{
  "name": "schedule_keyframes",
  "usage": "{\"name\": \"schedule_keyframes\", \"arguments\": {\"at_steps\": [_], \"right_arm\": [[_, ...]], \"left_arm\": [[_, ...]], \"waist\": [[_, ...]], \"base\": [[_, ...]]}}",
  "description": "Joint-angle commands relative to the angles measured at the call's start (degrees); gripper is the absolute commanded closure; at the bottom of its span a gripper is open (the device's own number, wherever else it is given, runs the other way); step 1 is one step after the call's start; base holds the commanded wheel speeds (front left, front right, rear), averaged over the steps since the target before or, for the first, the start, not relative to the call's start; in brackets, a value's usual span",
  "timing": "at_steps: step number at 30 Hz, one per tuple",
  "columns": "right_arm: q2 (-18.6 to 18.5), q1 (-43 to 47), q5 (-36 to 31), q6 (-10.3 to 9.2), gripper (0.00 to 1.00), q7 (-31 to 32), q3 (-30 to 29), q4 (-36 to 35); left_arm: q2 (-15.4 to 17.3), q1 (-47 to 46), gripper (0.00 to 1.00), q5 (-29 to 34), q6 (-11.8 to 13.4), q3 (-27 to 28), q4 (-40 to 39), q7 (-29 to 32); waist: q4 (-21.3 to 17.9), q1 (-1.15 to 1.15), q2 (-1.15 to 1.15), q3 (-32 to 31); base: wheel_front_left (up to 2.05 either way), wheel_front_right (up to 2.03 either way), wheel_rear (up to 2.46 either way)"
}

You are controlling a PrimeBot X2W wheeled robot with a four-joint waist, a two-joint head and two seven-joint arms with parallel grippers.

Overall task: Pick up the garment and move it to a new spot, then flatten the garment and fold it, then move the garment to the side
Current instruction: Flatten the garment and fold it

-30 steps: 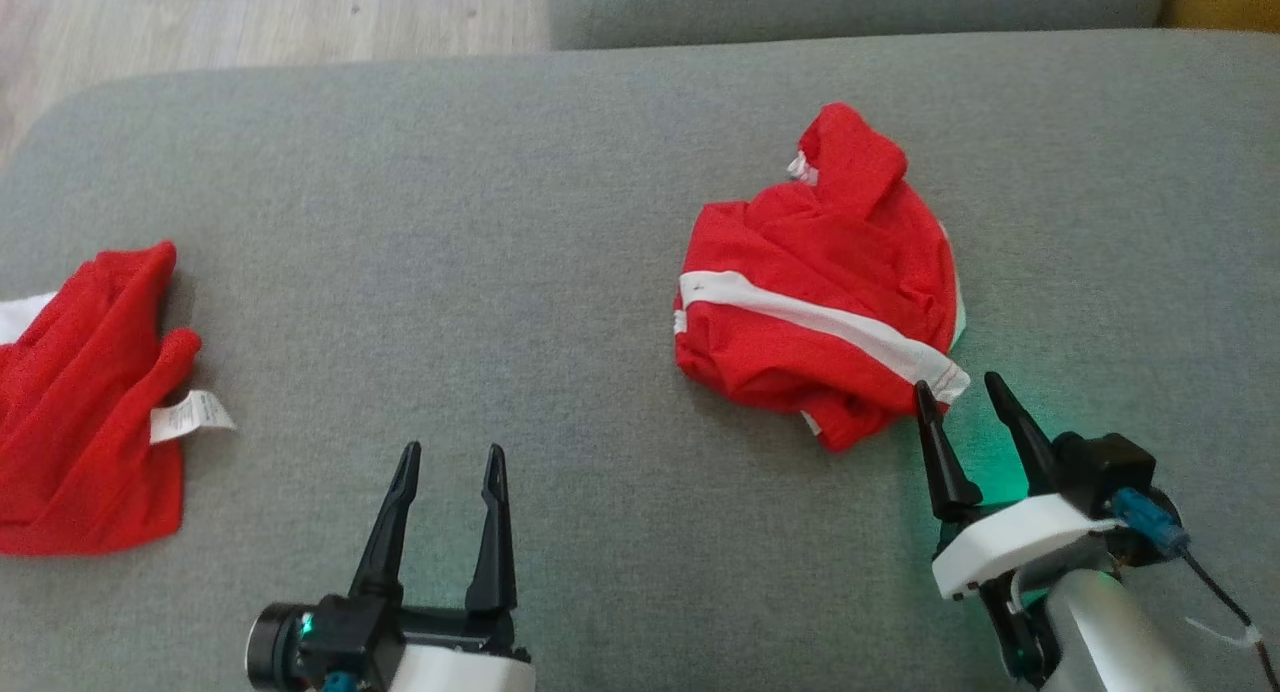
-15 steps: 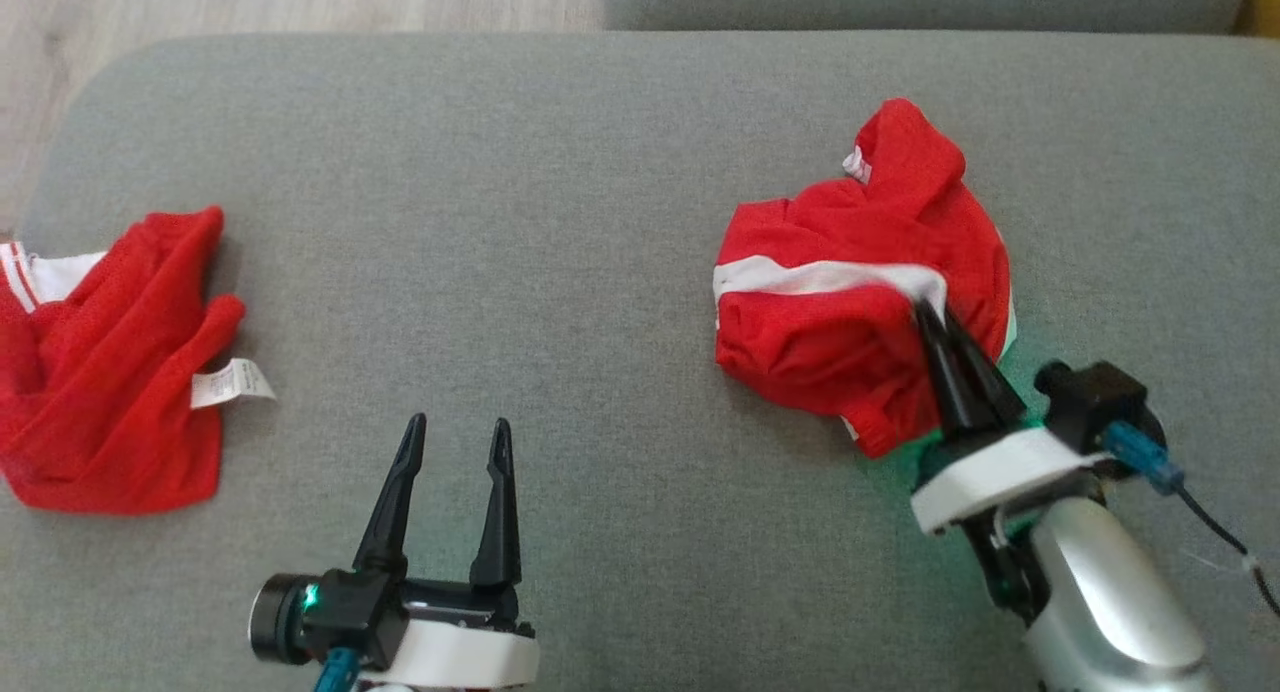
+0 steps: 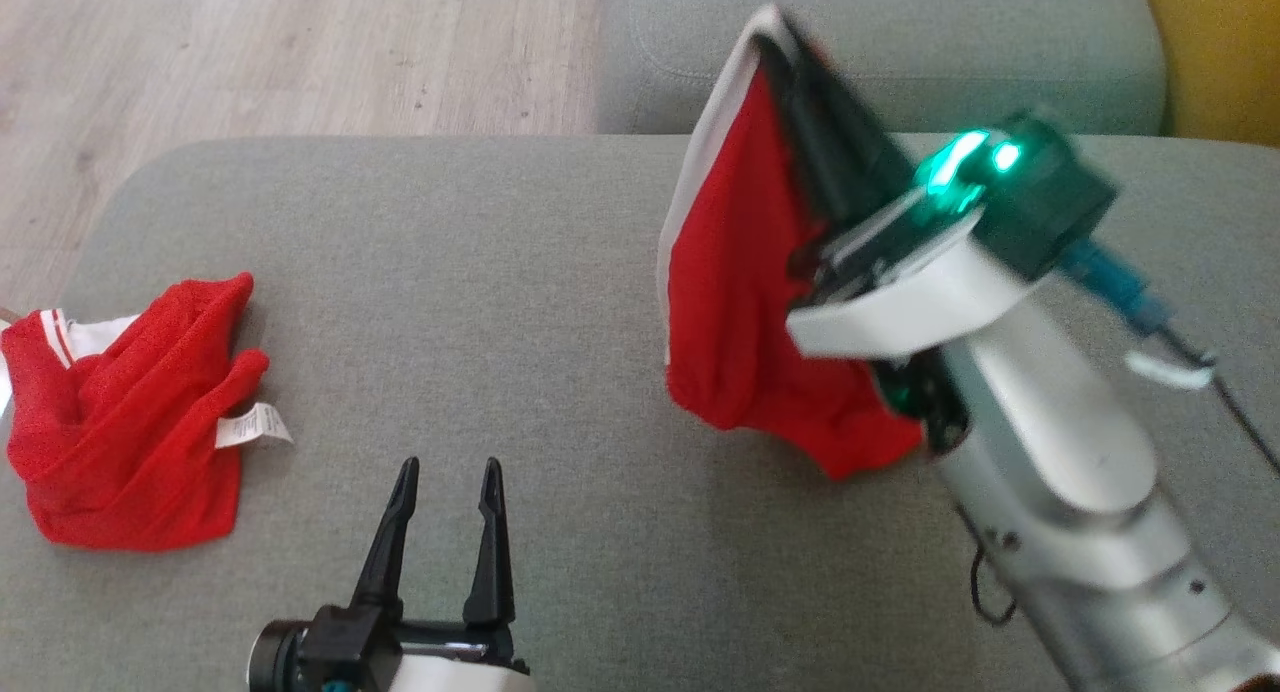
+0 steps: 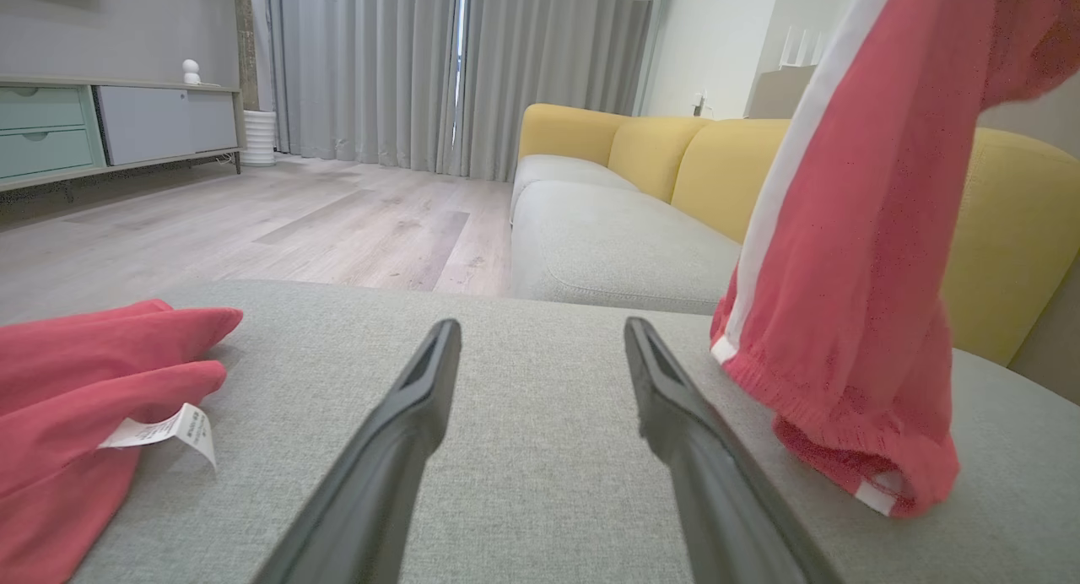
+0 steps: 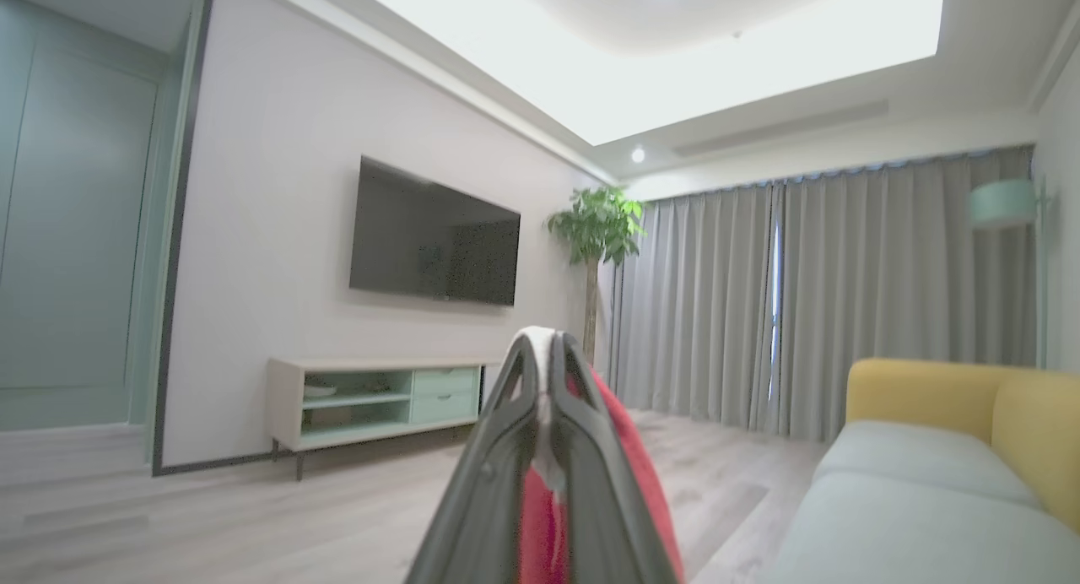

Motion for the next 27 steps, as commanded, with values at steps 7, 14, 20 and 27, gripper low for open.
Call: {"name": "schedule_keyframes", "arguments": {"at_steps": [7, 14, 20, 27], "right_arm": [[-1.30, -4.74, -0.53, 0.43, 1.00, -0.34, -7.61, -6.97], [-9.44, 6.41, -4.29, 0.43, 1.00, -0.34, -17.78, -2.88], [-9.11, 17.58, -8.08, 0.43, 1.00, 0.91, -25.83, 8.80], [-5.20, 16.70, -18.38, 0.43, 0.00, 0.07, -34.99, 15.88]], "left_arm": [[-0.36, -0.38, 0.00, 0.28, 0.54, 2.61, -2.57, -0.37], [-0.36, -0.44, 0.00, -1.40, 0.69, 2.18, -3.15, -0.37], [-0.36, -1.96, 0.00, -3.91, -1.44, -1.28, -2.80, -0.37], [-0.36, -5.76, 0.00, -3.77, -9.67, -10.39, 3.03, -0.37]], "waist": [[-2.48, 0.01, 0.00, -0.45], [-4.83, 0.01, 0.00, -0.21], [-6.07, 0.01, 0.00, 2.31], [-7.13, 0.01, 0.00, 4.98]], "base": [[0.00, 0.00, 0.00], [0.00, 0.00, 0.00], [0.00, 0.00, 0.00], [0.00, 0.00, 0.00]]}}
